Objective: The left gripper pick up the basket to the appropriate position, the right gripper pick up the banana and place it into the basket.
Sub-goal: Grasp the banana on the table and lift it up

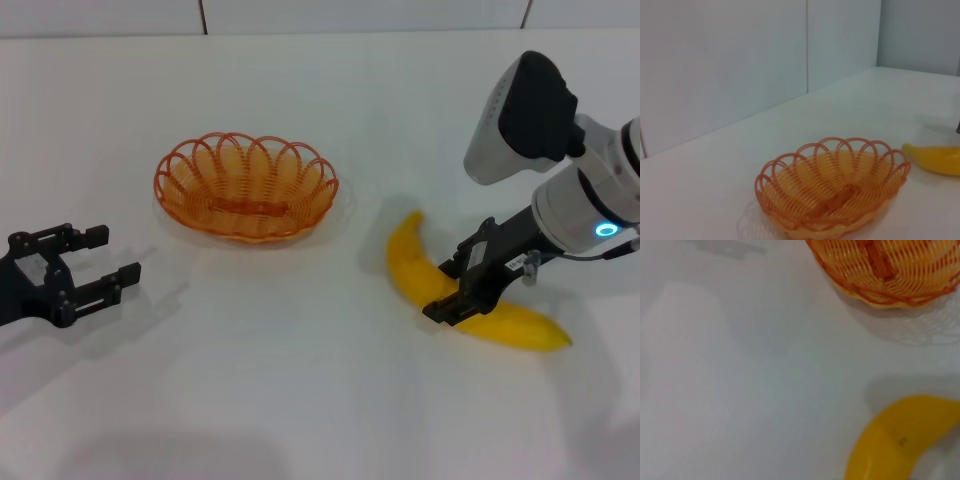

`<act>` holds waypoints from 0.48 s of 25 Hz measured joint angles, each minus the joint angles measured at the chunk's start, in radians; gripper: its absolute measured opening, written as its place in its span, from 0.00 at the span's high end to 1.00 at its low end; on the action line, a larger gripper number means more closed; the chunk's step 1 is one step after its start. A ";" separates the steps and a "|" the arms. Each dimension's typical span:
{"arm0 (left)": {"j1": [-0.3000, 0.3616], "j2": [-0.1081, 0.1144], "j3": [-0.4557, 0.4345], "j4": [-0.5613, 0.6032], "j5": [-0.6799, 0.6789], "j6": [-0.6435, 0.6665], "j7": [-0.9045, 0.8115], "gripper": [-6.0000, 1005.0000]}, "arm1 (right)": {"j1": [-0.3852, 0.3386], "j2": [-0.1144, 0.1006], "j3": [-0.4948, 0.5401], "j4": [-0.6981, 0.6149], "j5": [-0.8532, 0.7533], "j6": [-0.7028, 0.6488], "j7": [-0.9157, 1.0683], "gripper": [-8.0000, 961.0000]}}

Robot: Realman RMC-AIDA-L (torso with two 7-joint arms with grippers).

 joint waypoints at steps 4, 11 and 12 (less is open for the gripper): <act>0.000 0.000 0.000 0.000 0.000 0.000 0.000 0.35 | 0.007 0.000 0.000 0.006 -0.001 -0.009 0.001 0.32; 0.002 0.000 0.000 0.000 0.000 0.000 -0.001 0.35 | 0.010 -0.006 0.052 -0.051 -0.001 -0.053 -0.003 0.46; 0.002 0.000 0.000 0.000 0.000 0.000 -0.001 0.35 | 0.014 -0.006 0.063 -0.071 -0.001 -0.060 -0.005 0.47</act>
